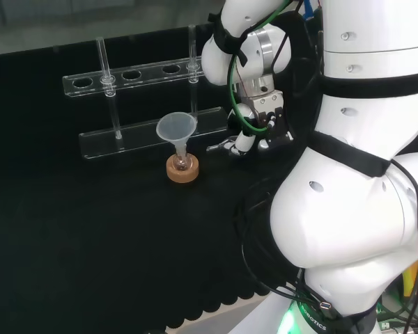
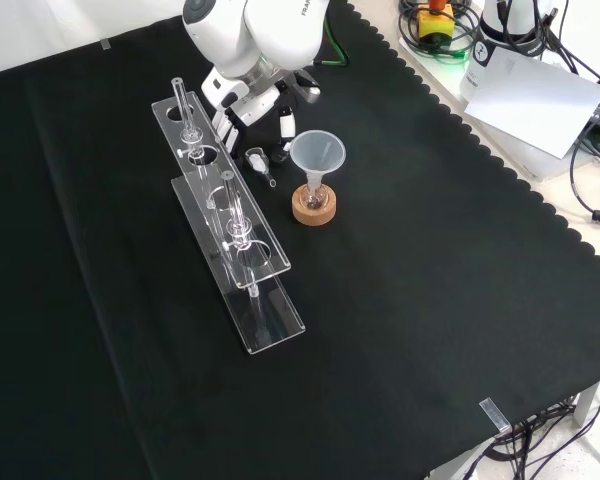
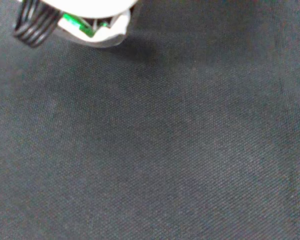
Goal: Pick up the weighing funnel.
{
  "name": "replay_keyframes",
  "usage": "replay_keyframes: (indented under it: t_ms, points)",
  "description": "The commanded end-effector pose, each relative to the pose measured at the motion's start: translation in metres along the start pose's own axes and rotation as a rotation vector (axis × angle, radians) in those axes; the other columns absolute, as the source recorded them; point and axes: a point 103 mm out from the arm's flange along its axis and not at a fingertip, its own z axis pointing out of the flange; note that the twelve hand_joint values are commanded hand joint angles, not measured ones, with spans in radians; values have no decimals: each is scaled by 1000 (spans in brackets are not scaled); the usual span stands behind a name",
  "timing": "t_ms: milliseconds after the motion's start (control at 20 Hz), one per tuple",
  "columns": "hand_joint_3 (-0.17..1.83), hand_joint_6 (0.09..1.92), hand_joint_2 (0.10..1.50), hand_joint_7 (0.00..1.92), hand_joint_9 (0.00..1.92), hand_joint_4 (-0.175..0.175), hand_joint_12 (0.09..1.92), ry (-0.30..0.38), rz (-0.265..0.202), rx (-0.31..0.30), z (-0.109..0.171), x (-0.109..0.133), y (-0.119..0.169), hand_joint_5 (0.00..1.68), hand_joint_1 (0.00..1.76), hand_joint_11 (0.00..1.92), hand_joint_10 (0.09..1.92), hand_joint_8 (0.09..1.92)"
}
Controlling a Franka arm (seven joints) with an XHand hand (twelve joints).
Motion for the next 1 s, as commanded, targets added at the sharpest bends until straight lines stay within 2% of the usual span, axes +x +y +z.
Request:
replay_keyframes:
  t_ms: [50,850,1000]
  points:
    - [634,647,550,409,649,26,1303,-1,4,-3,0,0,0,602,979,537,567,692]
    - [647,711,550,415,656,29,1298,-1,-8,13,4,0,5,601,987,542,568,694]
    - [650,740,554,420,662,45,1298,-9,-2,10,4,1,6,663,987,543,570,695]
